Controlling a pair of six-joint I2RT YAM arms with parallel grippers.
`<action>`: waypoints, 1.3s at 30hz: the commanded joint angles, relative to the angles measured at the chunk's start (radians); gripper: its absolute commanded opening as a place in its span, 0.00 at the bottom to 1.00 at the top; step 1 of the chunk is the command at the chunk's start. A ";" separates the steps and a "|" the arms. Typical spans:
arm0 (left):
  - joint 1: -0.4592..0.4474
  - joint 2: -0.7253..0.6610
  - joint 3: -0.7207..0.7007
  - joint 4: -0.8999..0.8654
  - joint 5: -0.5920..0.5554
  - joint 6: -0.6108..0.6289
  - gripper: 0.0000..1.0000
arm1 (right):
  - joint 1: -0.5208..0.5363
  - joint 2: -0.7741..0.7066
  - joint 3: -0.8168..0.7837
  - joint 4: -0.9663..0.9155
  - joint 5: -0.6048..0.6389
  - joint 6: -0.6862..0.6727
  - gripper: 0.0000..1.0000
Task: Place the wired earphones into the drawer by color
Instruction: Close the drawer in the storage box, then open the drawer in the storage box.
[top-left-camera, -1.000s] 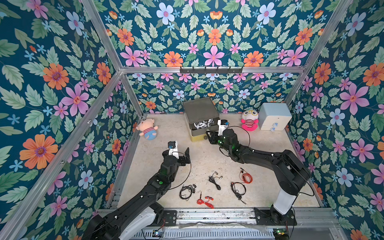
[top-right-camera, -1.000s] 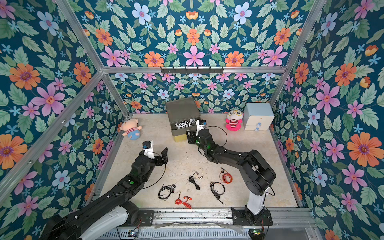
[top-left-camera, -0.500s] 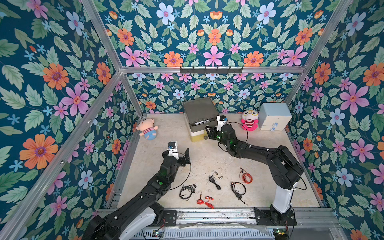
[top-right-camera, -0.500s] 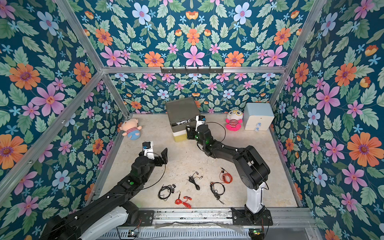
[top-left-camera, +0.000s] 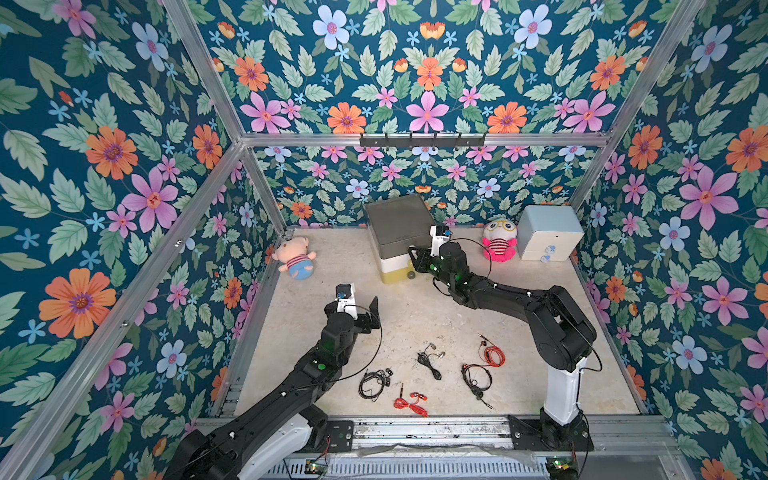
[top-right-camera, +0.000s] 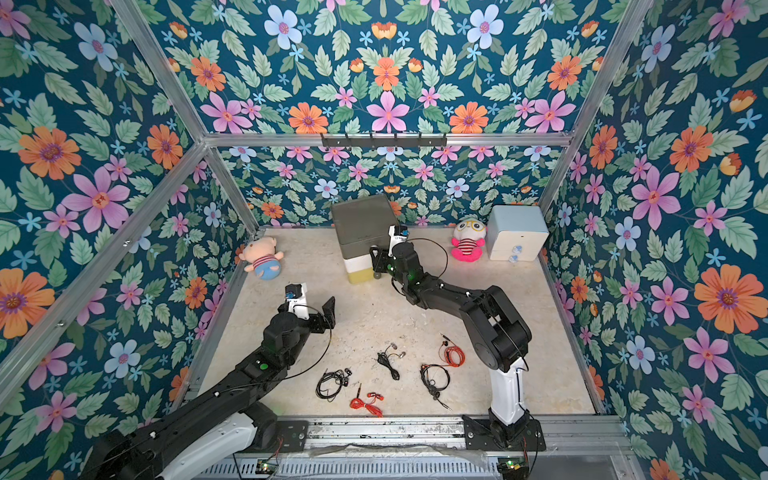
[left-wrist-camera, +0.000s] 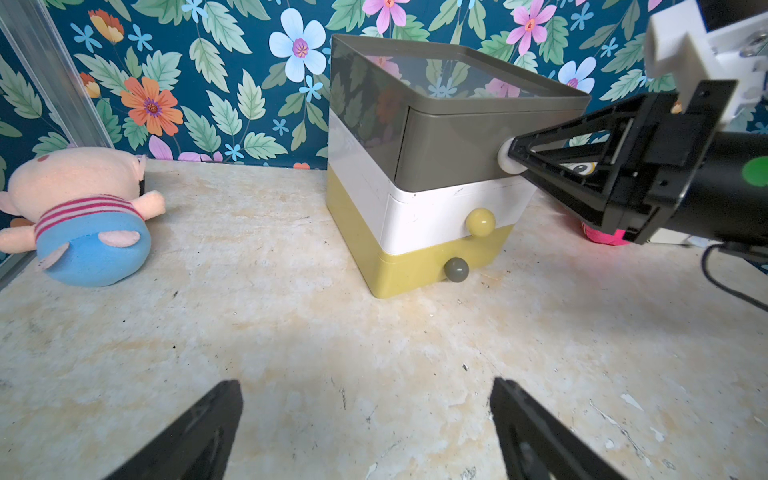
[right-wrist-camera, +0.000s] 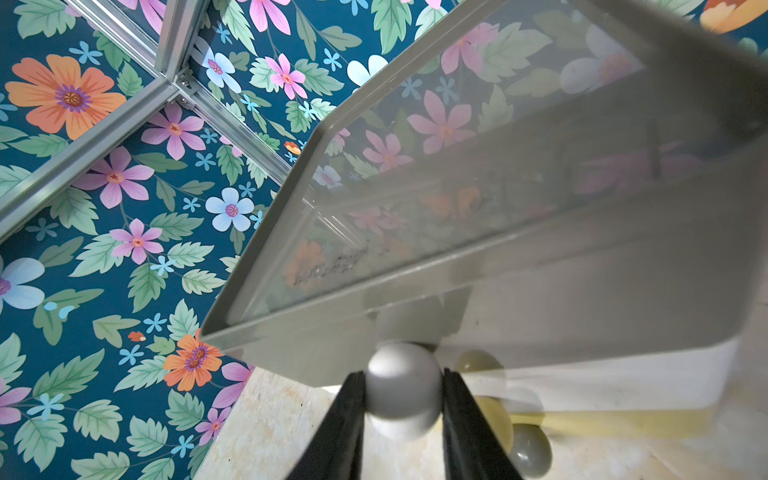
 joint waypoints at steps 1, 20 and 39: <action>0.000 -0.005 -0.001 0.026 -0.014 0.004 0.99 | -0.005 0.015 0.019 0.018 0.020 -0.005 0.34; 0.001 -0.008 -0.007 0.033 -0.019 0.008 0.99 | -0.005 -0.054 -0.150 0.084 -0.042 0.009 0.46; 0.000 0.004 -0.007 0.040 -0.002 0.018 0.99 | -0.004 0.098 -0.046 0.103 -0.009 0.067 0.46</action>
